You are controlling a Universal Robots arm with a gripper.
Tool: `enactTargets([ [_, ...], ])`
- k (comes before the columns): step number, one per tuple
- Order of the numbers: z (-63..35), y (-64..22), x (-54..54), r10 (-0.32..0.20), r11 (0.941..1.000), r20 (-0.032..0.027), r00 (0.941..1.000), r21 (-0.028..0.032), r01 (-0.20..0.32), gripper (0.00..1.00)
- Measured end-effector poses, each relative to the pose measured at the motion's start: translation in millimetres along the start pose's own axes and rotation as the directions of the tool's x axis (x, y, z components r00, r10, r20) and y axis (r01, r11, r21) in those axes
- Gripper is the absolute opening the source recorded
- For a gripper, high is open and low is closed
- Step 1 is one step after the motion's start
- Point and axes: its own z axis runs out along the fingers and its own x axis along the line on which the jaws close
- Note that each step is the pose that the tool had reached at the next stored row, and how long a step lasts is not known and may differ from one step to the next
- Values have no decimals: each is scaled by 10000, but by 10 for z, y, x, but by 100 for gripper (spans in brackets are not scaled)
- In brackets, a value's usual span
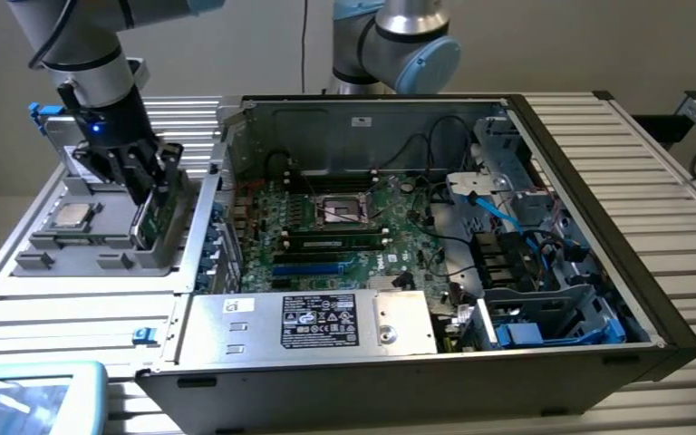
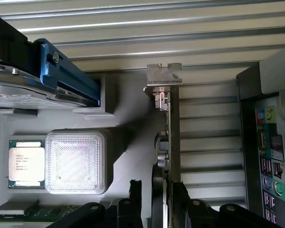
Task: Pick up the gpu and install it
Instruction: 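Pick up the gpu and move the gpu toward the slot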
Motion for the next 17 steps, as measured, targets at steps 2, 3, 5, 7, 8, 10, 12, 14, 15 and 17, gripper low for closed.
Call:
enactTargets([
  [2,0,0,-6,-1,10000,-1,10000,5,1,41],
  [3,0,0,-6,-1,10000,-1,10000,5,1,41],
  [5,0,0,-6,-2,10000,0,10000,6,2,41],
  [7,0,1,-7,-2,10000,0,10000,5,2,41],
  [8,0,1,-6,-2,10000,0,10000,5,2,41],
  [10,0,1,-6,-2,10000,0,10000,5,2,41],
  [12,0,1,-6,-2,10000,-1,10000,6,2,39],
  [14,0,0,-7,-2,10000,0,10000,7,2,32],
  [15,-1,0,-6,-2,10000,-2,10000,6,2,32],
  [17,-1,0,-7,-2,10000,-2,10000,6,2,27],
])
